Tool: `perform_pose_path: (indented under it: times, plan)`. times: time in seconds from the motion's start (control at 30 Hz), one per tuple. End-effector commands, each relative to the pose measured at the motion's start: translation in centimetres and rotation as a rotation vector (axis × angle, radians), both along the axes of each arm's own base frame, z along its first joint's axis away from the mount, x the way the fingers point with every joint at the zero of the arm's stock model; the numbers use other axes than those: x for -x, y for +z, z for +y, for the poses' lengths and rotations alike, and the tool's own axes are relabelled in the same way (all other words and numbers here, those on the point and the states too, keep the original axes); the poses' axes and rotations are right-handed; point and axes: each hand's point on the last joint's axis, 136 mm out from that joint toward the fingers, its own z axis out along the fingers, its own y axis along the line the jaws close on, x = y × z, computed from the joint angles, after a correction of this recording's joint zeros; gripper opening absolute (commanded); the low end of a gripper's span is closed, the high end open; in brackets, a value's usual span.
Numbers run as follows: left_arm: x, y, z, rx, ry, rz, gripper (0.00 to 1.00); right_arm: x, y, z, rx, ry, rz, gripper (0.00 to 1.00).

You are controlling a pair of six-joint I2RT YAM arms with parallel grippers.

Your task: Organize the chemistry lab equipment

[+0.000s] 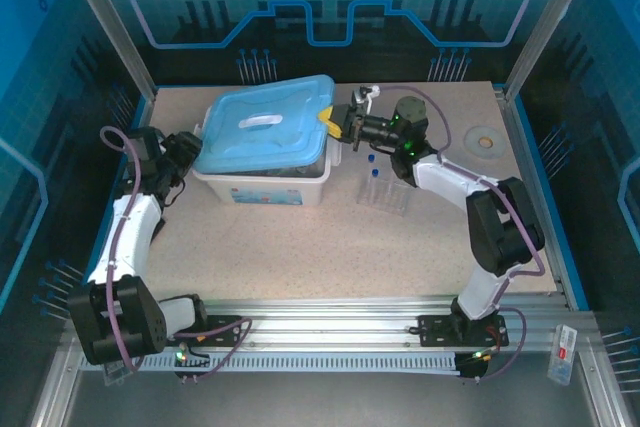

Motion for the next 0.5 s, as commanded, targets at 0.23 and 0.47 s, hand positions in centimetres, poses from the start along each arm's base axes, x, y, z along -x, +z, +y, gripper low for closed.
perform_pose_path:
  times: [0.23,0.47]
  plan:
    - [-0.4,1.1,0.6,-0.019,0.027,-0.009,0.71,-1.3,1.7,-0.9,-0.01,-0.048,-0.078,0.14]
    - [-0.3,0.7,0.7,-0.021,0.031,-0.001,0.71,-1.8,1.4,-0.3,-0.079,-0.062,-0.016,0.14]
